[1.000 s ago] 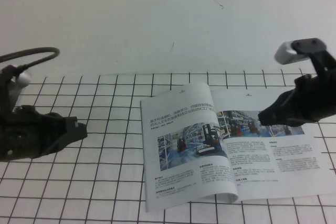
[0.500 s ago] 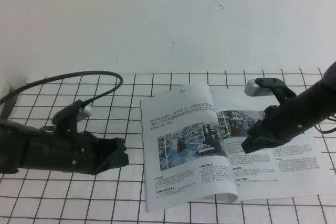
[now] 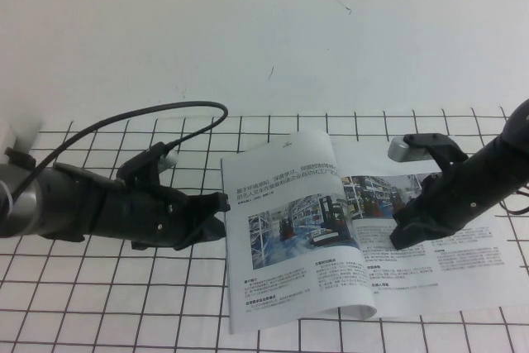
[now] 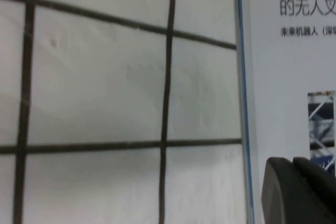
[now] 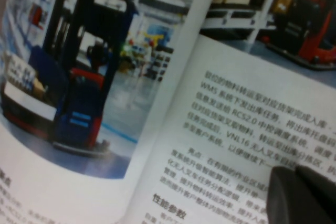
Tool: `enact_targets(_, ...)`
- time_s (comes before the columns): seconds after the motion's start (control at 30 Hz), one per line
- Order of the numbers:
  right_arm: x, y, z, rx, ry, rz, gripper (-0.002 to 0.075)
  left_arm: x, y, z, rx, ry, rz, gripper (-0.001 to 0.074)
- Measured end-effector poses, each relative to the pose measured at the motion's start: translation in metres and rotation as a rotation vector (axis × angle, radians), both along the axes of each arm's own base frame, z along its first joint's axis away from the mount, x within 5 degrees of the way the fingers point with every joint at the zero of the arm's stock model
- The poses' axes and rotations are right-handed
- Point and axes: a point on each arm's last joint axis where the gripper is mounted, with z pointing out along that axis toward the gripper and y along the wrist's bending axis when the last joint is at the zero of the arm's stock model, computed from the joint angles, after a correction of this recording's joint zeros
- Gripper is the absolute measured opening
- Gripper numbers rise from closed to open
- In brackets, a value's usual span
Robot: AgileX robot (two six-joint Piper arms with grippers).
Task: Close book
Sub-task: 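Close the open booklet and leave it lying on the table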
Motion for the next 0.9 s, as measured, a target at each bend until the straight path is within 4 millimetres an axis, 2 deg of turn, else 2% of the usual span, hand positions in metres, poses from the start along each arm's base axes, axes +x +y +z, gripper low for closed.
enact_targets(0.33,0.001,0.000,0.000,0.003,0.009,-0.006,-0.0003,0.017,0.001,-0.003,0.082,-0.011,-0.004,-0.0004)
enact_targets(0.63,0.001,0.000,-0.001,0.003,0.011,-0.007,-0.0003,0.019,-0.011,-0.014,0.093,0.014,-0.052,-0.0004)
enact_targets(0.9,0.001,0.000,-0.001,0.003,0.011,-0.007,-0.0003,0.019,-0.025,-0.013,0.086,0.003,-0.074,-0.0004)
